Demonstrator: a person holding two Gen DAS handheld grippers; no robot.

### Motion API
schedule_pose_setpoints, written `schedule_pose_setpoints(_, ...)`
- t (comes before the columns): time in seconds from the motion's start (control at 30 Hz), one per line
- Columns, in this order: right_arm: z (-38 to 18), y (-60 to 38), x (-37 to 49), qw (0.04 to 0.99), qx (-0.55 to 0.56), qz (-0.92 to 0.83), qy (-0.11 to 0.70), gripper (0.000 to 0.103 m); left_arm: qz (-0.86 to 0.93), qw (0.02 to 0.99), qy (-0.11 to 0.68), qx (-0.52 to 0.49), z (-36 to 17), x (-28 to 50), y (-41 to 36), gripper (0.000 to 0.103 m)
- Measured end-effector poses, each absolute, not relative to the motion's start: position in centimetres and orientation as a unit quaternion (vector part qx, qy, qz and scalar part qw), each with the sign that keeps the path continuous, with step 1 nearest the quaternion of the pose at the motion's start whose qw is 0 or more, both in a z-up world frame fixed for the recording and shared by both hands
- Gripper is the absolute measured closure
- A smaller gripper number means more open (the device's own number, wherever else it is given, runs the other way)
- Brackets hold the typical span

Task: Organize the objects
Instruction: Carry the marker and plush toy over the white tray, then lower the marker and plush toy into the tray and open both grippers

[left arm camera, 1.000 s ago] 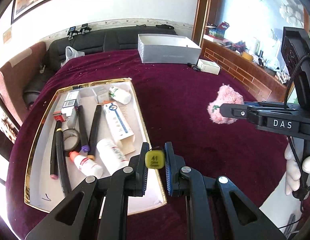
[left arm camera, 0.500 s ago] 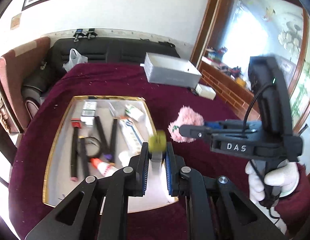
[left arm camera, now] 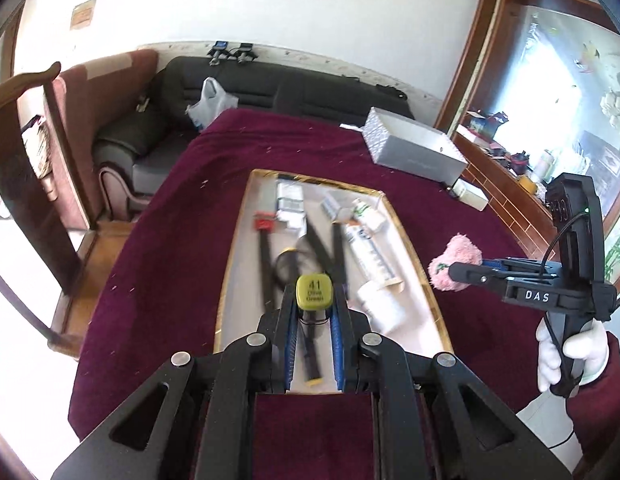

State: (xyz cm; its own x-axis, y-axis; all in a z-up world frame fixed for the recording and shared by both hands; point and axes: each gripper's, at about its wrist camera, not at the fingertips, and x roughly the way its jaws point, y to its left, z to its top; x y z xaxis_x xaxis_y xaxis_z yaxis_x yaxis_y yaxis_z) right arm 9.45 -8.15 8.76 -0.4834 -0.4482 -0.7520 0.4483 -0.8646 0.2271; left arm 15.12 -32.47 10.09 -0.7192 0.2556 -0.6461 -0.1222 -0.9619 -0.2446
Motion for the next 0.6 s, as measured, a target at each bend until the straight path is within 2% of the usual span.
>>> schedule_pose_setpoints(0.27,7.7,-9.3,9.3,0.271,0.449,-0.851,0.003,0.075,0.909,0.102,-0.062,-0.400,9.1,14.5,-33.3,0.091)
schedule_pose_setpoints(0.6,6.6,-10.2,8.5,0.264,0.453,-0.852,0.003,0.075,0.901,0.084,-0.055,-0.423,7.6,9.4,-33.5,0.090)
